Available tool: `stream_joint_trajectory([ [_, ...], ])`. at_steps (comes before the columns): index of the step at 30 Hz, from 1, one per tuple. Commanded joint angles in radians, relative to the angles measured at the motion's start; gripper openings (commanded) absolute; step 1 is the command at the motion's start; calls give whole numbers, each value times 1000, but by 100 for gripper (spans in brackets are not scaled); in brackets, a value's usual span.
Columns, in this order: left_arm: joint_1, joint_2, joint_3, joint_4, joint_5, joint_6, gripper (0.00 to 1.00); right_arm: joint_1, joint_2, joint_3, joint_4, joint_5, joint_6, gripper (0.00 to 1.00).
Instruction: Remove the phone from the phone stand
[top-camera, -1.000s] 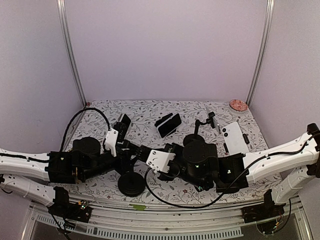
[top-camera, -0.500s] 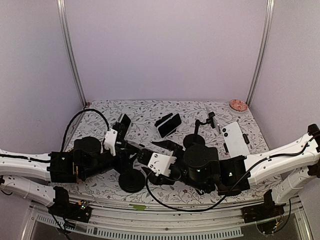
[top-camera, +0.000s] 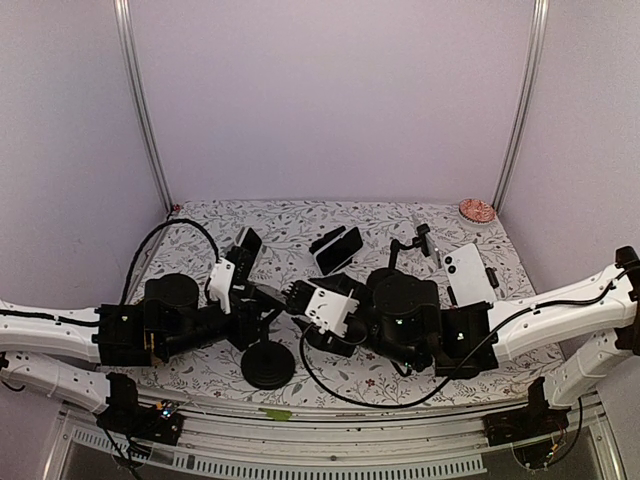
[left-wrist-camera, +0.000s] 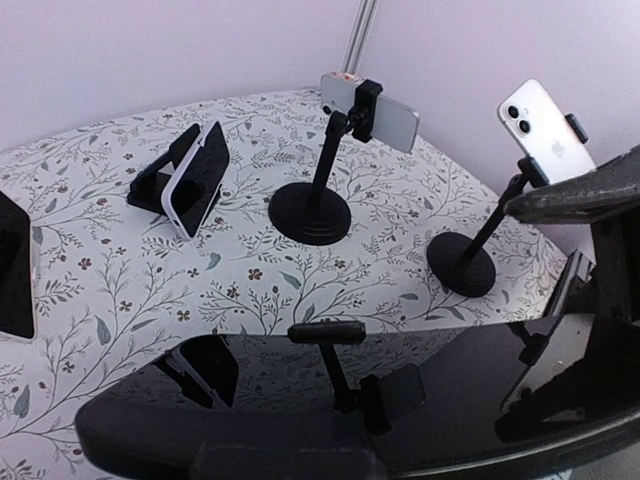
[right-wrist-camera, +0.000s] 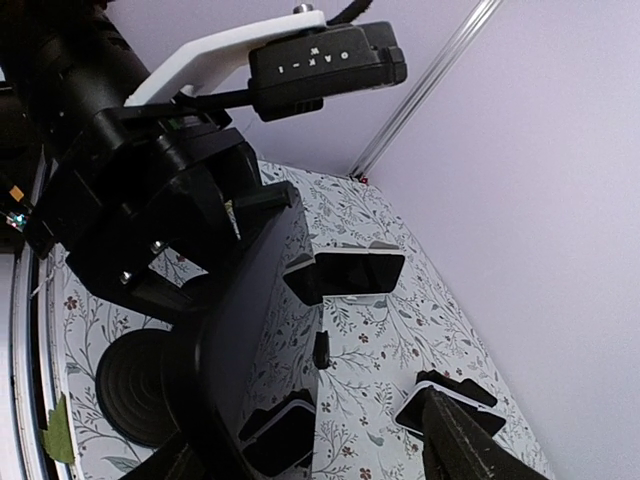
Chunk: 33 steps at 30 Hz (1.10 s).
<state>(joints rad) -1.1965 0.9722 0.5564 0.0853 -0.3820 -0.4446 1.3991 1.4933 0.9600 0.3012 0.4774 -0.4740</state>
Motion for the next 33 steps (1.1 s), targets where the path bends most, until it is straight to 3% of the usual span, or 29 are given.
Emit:
stream_joint_trajectory([
  [1, 4, -39, 10, 139, 2, 7, 11, 1, 28, 14, 51, -39, 12, 59],
  [13, 5, -50, 2, 120, -31, -29, 11, 23, 76, 20, 152, -50, -1, 31],
  [22, 5, -74, -8, 128, -20, -34, 12, 31, 102, 12, 219, -49, -10, 27],
  [33, 6, -75, -17, 136, -32, -35, 11, 37, 99, 11, 216, -49, -12, 4],
])
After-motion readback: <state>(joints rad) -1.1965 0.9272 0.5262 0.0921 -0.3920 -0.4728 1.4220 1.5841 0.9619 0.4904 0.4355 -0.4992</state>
